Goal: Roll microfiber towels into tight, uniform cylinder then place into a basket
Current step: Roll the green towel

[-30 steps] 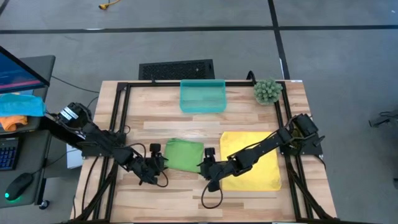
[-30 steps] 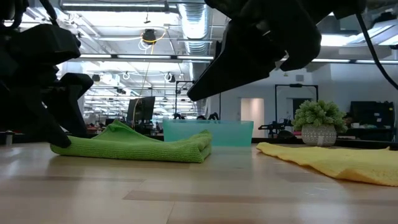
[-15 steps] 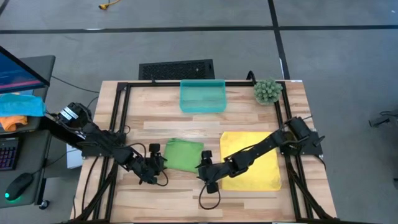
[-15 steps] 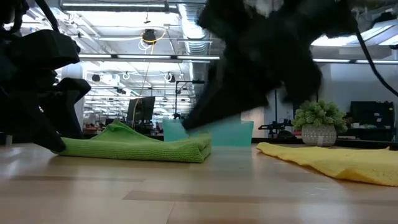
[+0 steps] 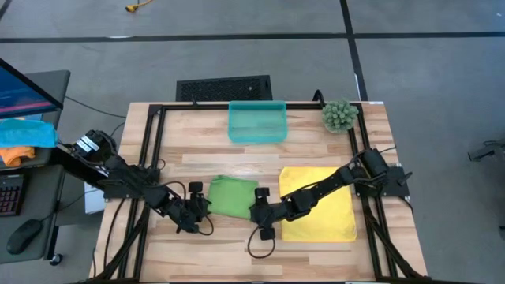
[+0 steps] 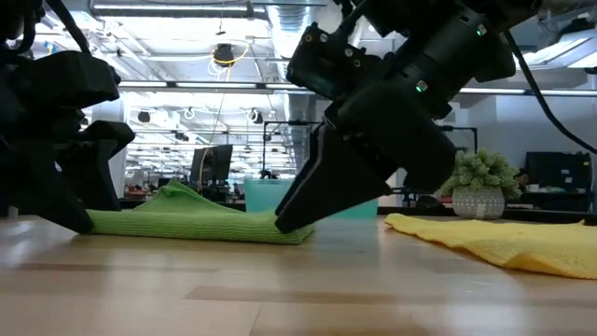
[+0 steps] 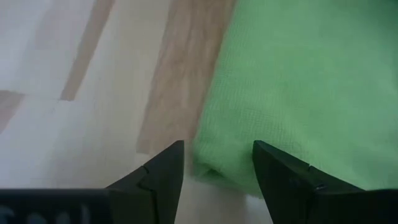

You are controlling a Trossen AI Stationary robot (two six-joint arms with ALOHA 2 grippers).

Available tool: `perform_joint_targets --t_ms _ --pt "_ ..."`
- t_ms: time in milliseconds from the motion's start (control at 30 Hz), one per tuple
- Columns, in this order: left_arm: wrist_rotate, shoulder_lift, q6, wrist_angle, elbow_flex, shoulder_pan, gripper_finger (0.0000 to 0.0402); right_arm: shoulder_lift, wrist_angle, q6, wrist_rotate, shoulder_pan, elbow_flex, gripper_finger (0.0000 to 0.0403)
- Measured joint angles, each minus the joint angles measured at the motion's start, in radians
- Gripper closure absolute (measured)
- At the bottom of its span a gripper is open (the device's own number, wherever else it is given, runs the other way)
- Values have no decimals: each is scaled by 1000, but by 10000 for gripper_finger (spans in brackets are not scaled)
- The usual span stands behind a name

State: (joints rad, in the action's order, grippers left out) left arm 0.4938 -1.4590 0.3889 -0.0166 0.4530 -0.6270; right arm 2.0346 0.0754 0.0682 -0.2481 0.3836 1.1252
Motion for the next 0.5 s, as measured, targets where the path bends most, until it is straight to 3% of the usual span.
perform_joint_targets --t_ms 500 --pt "1 0 147 0 0 0 235 37 19 22 23 -1 2 195"
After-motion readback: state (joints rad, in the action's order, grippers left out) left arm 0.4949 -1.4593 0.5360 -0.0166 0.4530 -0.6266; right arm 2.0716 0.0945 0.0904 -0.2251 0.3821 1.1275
